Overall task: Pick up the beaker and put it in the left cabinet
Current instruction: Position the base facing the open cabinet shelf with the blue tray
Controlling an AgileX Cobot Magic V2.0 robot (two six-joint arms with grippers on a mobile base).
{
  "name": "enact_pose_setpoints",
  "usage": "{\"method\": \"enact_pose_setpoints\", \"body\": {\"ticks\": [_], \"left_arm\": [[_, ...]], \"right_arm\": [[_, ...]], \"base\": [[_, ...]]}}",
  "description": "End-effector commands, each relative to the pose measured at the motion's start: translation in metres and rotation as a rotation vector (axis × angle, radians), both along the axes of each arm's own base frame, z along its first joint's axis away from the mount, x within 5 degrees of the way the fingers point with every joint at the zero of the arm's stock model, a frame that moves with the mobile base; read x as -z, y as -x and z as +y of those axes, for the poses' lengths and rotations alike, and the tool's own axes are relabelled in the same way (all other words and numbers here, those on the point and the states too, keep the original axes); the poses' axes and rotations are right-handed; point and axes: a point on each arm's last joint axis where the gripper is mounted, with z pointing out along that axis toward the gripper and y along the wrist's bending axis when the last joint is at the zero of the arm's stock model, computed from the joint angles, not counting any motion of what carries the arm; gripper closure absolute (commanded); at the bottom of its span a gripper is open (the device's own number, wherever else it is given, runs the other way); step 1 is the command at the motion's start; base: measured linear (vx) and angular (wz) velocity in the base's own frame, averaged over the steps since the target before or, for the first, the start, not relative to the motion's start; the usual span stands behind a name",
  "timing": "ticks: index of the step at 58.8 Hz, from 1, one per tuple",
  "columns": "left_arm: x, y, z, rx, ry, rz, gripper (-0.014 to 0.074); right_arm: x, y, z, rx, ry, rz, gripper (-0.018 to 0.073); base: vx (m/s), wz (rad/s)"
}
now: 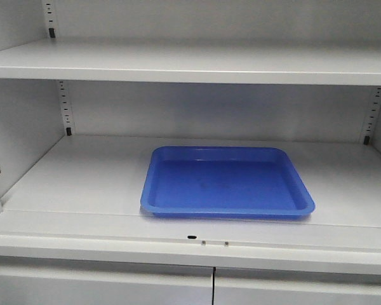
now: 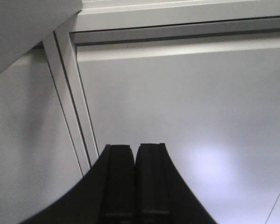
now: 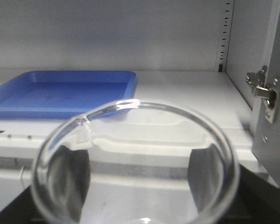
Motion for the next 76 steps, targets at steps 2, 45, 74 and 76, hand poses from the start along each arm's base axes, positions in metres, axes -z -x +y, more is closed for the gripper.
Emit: {"method": "enact_pose_setpoints", "body": {"ticks": [2, 45, 74, 76], "left_arm": [[-0.0105, -0.0007, -0.0011, 0.010, 0.016, -0.092, 0.0593], [-0.0105, -0.0007, -0.0011, 0.010, 0.016, -0.092, 0.0593], [-0.0105, -0.0007, -0.0011, 0.010, 0.016, -0.092, 0.0593], [-0.0105, -0.0007, -0.0011, 0.010, 0.016, -0.092, 0.0593]], "right_arm": [[-0.0153, 0.0013, 0.0023, -0.031, 0.017, -0.092, 0.0564], [-0.0153, 0.0013, 0.0023, -0.031, 0.017, -0.092, 0.0564], [-0.0153, 0.0013, 0.0023, -0.031, 0.017, -0.092, 0.0564], [-0.0153, 0.0013, 0.0023, -0.031, 0.017, -0.092, 0.0564]], "base": [[0.34, -0.07], [0.23, -0.08], [0.02, -0.02], [0.00, 0.00]]}}
